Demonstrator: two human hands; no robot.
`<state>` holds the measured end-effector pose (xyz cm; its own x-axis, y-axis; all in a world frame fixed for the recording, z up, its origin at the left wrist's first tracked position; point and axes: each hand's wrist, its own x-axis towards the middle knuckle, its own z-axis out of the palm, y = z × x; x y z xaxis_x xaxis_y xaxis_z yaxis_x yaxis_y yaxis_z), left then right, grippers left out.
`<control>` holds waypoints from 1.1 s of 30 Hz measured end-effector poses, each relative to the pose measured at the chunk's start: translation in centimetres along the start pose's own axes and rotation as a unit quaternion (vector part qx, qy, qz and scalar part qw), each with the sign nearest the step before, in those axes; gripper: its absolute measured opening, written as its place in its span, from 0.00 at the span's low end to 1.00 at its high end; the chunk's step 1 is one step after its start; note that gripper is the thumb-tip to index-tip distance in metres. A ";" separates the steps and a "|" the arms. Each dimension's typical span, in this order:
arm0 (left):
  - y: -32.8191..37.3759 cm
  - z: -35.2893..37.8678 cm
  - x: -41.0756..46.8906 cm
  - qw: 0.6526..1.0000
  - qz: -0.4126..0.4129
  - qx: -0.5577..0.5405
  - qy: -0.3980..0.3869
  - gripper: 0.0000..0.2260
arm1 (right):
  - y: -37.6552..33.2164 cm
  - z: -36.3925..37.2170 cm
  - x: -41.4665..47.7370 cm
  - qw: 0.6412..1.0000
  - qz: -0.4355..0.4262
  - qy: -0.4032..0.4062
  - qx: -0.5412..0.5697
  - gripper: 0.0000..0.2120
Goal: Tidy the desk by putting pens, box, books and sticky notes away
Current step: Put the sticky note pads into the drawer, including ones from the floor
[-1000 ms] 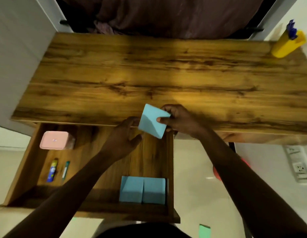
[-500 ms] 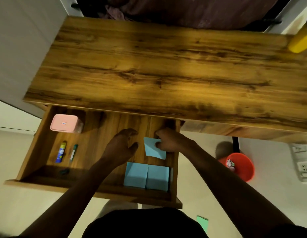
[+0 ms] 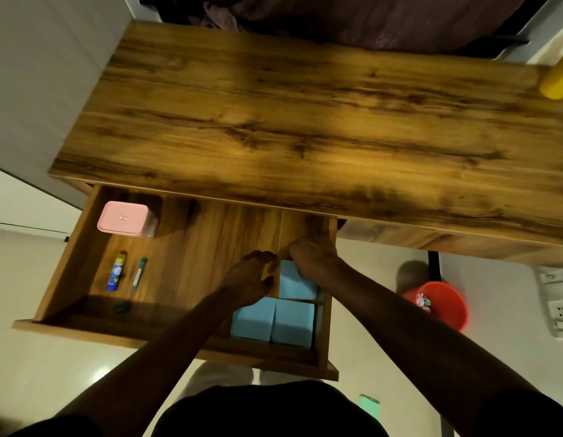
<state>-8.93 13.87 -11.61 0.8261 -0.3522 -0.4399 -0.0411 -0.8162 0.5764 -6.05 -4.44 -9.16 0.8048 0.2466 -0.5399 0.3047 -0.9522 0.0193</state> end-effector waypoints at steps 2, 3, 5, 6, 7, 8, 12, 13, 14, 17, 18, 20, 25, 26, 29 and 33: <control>0.2 0.6 0.3 1.000 0.007 0.014 -0.020 0.22 | 0.0 0.2 0.0 1.000 0.009 -0.001 -0.005 0.12; 0.3 0.9 0.4 0.999 0.013 0.023 -0.030 0.23 | -0.1 0.3 0.0 1.000 0.010 -0.001 -0.011 0.14; 0.2 1.3 0.5 0.998 0.017 0.035 -0.044 0.25 | 0.0 0.8 0.2 1.000 0.014 -0.003 -0.017 0.18; 0.0 1.6 0.6 0.998 0.016 0.035 -0.048 0.26 | 0.0 1.2 0.3 1.000 0.014 -0.010 -0.010 0.19; -0.2 1.8 0.8 0.998 0.016 0.034 -0.048 0.26 | 0.1 1.4 0.4 1.000 0.009 -0.011 -0.002 0.20; -0.2 1.9 0.8 0.998 0.018 0.034 -0.047 0.26 | 0.1 1.7 0.7 1.000 0.003 -0.014 0.007 0.19; 0.3 1.7 0.8 0.998 0.022 0.039 -0.040 0.25 | 0.1 1.9 0.8 1.000 -0.022 -0.021 0.000 0.23; 0.2 1.6 0.8 0.998 0.022 0.036 -0.039 0.25 | 0.0 2.0 0.6 1.000 -0.022 -0.013 -0.001 0.21; 0.2 1.5 0.7 0.998 0.022 0.034 -0.038 0.24 | -0.1 1.9 0.5 1.000 -0.014 -0.010 -0.008 0.20; 0.3 0.6 0.4 0.999 0.028 0.025 -0.016 0.24 | 0.0 1.5 -0.3 0.999 -0.012 0.037 -0.001 0.12; 0.3 0.2 0.3 0.999 0.031 0.020 -0.005 0.24 | 0.1 1.2 -0.6 0.998 -0.013 0.065 0.014 0.10; 0.5 -0.7 -0.1 0.999 0.044 0.015 0.009 0.24 | 0.4 0.6 -1.5 0.991 -0.003 0.117 0.064 0.08; 1.1 -3.2 -0.8 0.995 0.092 0.018 0.027 0.23 | 1.4 -0.4 -5.7 0.929 0.099 0.219 0.280 0.10; 1.2 -3.6 -1.0 0.994 0.106 0.015 0.028 0.22 | 1.4 -0.3 -7.0 0.907 0.118 0.242 0.325 0.11; 2.0 -4.5 -1.6 0.989 0.144 0.005 0.023 0.21 | 0.4 0.7 -10.2 0.841 0.165 0.329 0.398 0.10; 4.0 -5.5 -2.8 0.978 0.209 -0.012 0.000 0.20 | -2.7 2.2 -14.0 0.791 0.221 0.320 0.472 0.10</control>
<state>-8.29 14.09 -4.27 0.7395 -0.6534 -0.1619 -0.3623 -0.5890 0.7223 -19.26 -5.74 -3.54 0.9118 -0.3945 -0.1141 -0.3518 -0.6071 -0.7125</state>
